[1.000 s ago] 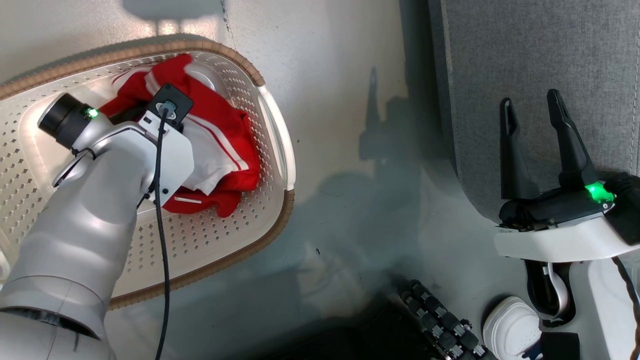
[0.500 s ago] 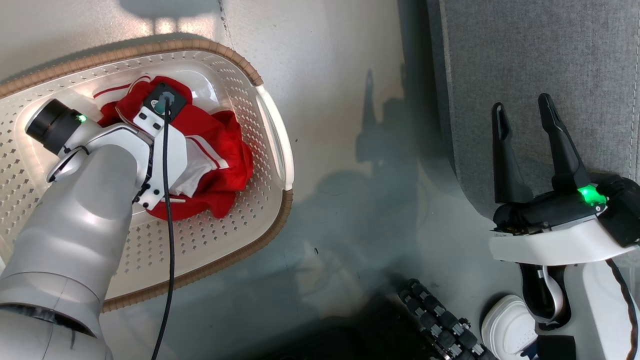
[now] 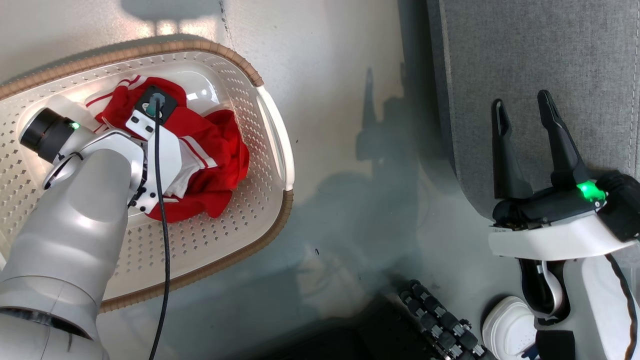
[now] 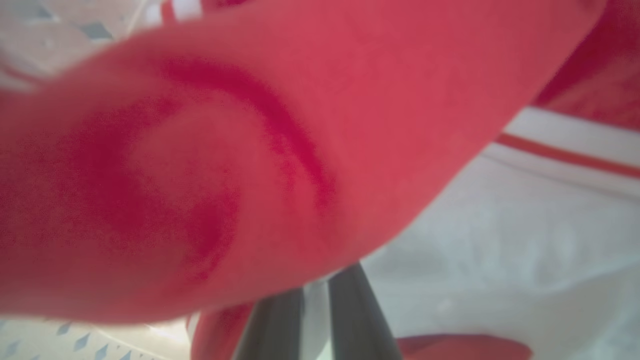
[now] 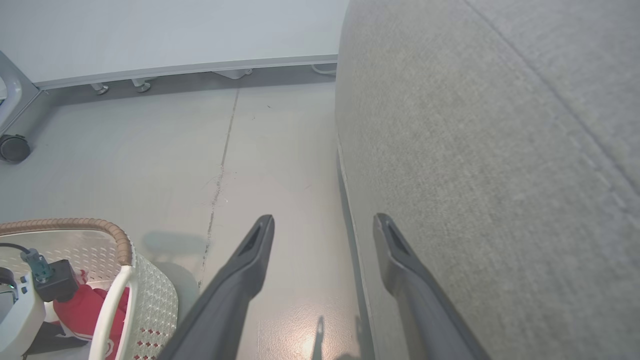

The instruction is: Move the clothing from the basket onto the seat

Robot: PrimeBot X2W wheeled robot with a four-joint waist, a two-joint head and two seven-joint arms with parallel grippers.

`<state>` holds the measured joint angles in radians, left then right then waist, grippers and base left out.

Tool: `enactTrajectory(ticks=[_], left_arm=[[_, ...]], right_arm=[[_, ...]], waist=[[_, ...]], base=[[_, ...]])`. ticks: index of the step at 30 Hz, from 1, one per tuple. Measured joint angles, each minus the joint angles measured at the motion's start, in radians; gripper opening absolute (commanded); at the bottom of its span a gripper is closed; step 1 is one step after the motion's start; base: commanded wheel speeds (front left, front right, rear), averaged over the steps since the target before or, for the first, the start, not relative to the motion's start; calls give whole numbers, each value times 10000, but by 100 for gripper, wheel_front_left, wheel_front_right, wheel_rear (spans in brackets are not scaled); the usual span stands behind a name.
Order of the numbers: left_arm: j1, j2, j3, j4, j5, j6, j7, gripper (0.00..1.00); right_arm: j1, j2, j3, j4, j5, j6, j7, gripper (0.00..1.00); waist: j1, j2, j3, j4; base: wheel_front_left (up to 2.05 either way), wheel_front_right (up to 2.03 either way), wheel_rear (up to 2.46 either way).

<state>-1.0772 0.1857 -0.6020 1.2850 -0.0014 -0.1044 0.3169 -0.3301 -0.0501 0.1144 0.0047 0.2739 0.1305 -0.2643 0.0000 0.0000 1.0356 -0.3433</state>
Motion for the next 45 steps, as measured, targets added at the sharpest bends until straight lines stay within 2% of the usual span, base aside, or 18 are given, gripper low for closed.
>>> enactTrajectory(ticks=[6, 15, 20, 26, 35, 42, 45], left_arm=[[62, -90, -213, 31, 12, 171, -537, 0], [847, -848, 8, 33, -598, 311, -1501, 0], [1293, -1110, 25, 33, -840, 355, -2046, 0], [1805, -1306, -71, 19, -1051, 339, -3233, 0], [2837, -1352, -4, -665, -2006, 267, -5218, 0], [3486, -1360, -128, -2040, -2763, 825, -5770, 0], [3719, -1360, 50, -3269, -2767, 1239, -5785, 0]], right_arm=[[-415, 15, -33, 71, -100, 2, 0, 100], [-410, 15, -439, 232, -729, 2, 2, 100], [-178, 21, -508, 451, -1070, 2, 0, 100], [187, -6, -566, 686, -1398, 2, 2, 100], [1108, -510, -777, 940, -1576, 2, 2, 100], [1683, -587, -773, 1062, -1580, 2, 2, 100], [1943, -568, -736, 1108, -1580, 2, 2, 100]], waist=[[0, 0, -251, 51], [0, 0, -1301, 590], [0, 0, -2183, 945], [0, 0, -3458, 1349], [0, 0, -5446, 2179], [0, 0, -6948, 2842], [0, 0, -7529, 3096]], base=[[0, 0, 0], [0, 0, 0], [0, 0, 0], [0, 0, 0], [0, 0, 0], [0, 0, 0], [0, 0, 0]])
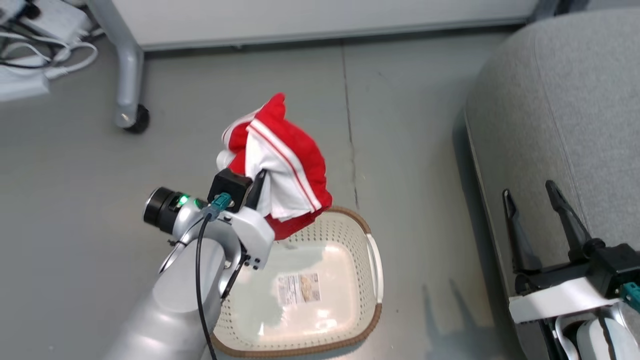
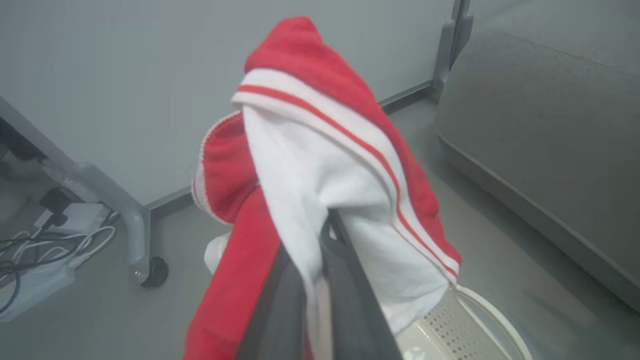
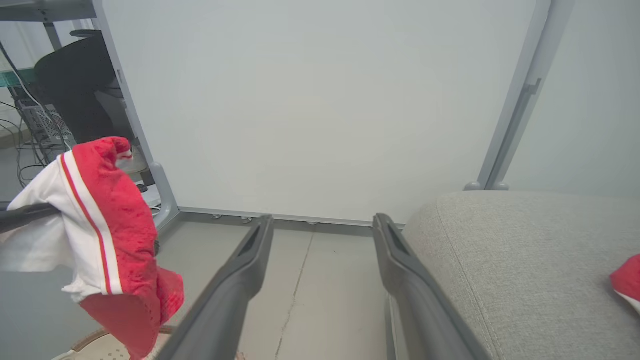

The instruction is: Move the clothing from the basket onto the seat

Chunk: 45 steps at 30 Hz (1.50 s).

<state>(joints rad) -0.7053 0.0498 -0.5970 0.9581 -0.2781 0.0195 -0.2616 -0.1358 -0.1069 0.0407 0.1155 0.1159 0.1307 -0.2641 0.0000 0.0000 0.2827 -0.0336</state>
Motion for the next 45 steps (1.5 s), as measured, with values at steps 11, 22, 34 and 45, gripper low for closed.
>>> enactTrajectory(ticks=[11, 22, 34, 45], left_arm=[[1593, 500, 1384, -4581, 650, 525, -15, 0], [2503, 88, 2857, -8512, 966, 428, -17, 0], [2946, -4, 1570, -10289, 311, -12, -25, 0], [3322, -8, 491, -10036, 236, -50, -25, 0]], right_arm=[[561, 88, 184, 197, 29, 0, 0, 100], [848, 81, 144, 230, 84, 0, 0, 100], [1115, 146, -33, 278, 79, 0, 0, 100], [1222, 288, -6, 295, 73, 0, 0, 100]], waist=[[-1, 0, -1494, 468], [0, 0, -2062, 420], [-1, 0, -2485, 297], [-1, 0, -2554, 157]], base=[[0, 0, 0], [0, 0, 0], [0, 0, 0], [0, 0, 0]])
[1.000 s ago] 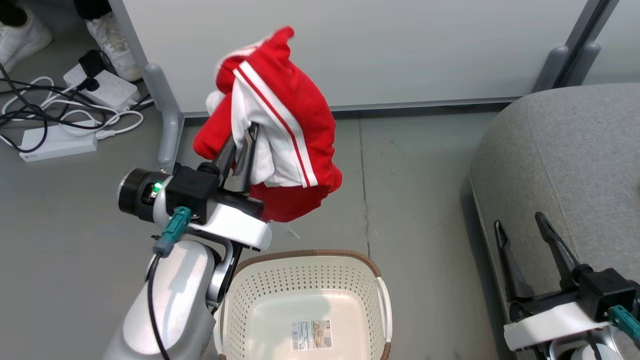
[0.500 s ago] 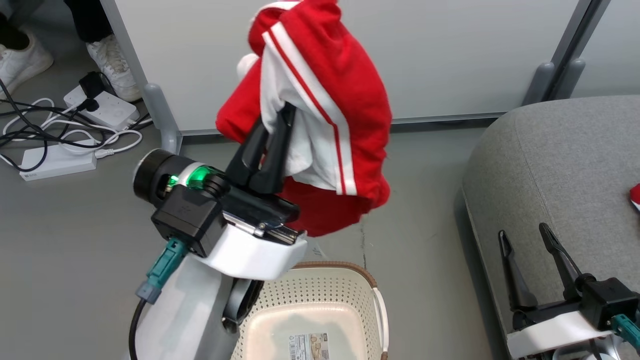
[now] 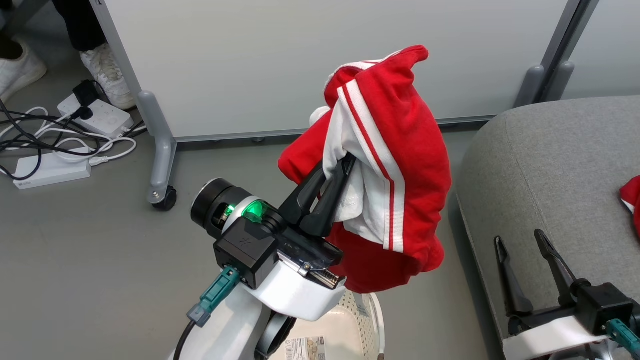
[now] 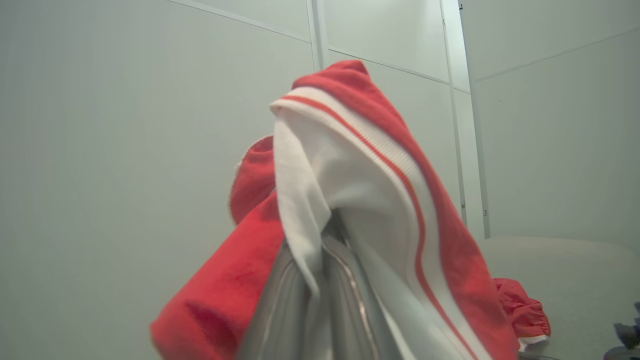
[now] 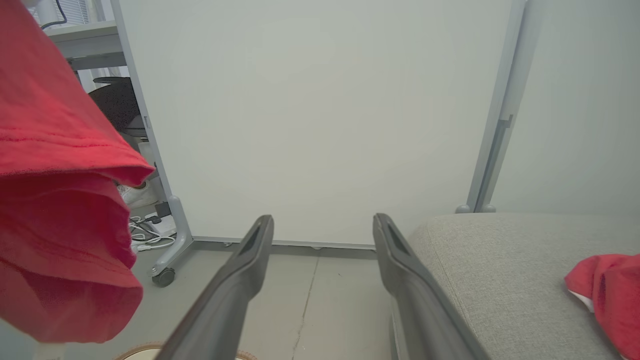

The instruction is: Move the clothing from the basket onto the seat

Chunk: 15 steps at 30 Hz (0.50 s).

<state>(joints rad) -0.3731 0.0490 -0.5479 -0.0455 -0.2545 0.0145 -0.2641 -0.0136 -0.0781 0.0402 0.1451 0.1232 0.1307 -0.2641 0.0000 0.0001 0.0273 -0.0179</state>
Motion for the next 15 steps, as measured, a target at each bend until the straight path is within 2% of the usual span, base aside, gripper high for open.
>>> enactTrajectory(ticks=[15], left_arm=[[38, 0, 242, 71, 81, -59, 0, 0]], right_arm=[[-28, 38, -508, -464, 767, 0, 0, 100]], waist=[[0, 0, -16, -47]], base=[[0, 0, 0]])
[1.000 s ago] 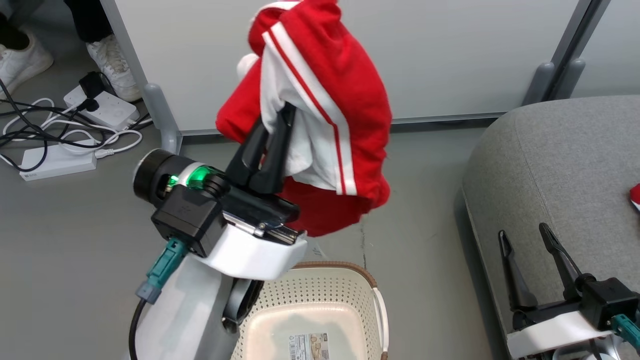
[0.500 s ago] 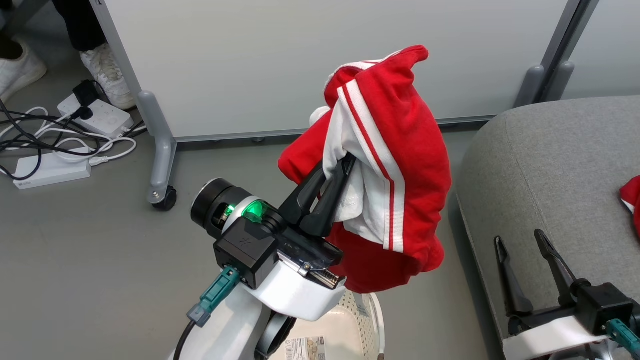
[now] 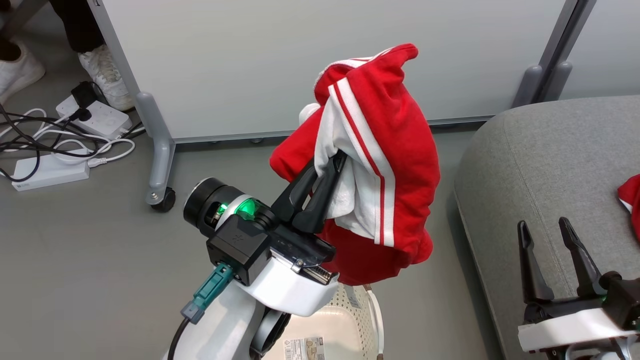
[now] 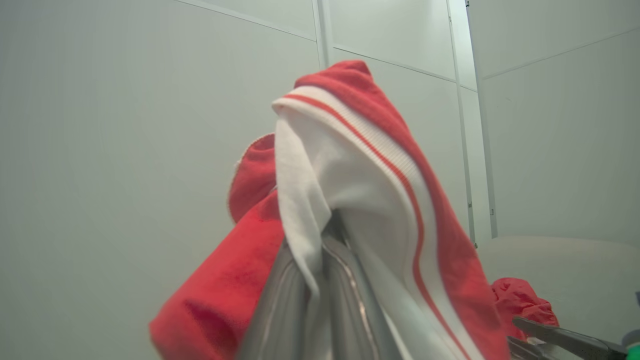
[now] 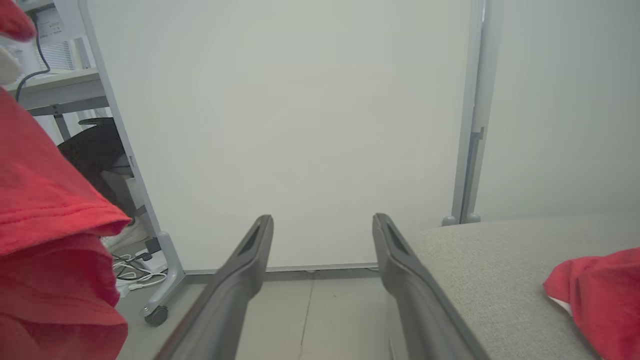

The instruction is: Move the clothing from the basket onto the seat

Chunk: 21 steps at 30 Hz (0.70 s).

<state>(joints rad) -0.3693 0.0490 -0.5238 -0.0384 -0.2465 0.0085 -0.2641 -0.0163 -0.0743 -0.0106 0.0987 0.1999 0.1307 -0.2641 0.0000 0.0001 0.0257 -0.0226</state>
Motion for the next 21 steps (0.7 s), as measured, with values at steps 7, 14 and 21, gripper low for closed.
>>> enactTrajectory(ticks=[7, 14, 21], left_arm=[[124, 4, 182, 109, 92, -79, 0, 0], [170, 4, 198, 198, 178, -167, 0, 0], [176, 4, 151, 293, 265, -255, 0, 0]], right_arm=[[-99, -809, 1252, -959, 527, 0, 0, 100], [-159, -1900, 2987, -2157, 1592, 0, -2, 100], [-407, -2598, 4414, -2959, 1960, 0, 0, 100]], waist=[[0, 0, 15, -42], [0, 0, 50, -84], [0, 0, 114, -119]], base=[[0, 0, 0], [0, 0, 0], [0, 0, 0]])
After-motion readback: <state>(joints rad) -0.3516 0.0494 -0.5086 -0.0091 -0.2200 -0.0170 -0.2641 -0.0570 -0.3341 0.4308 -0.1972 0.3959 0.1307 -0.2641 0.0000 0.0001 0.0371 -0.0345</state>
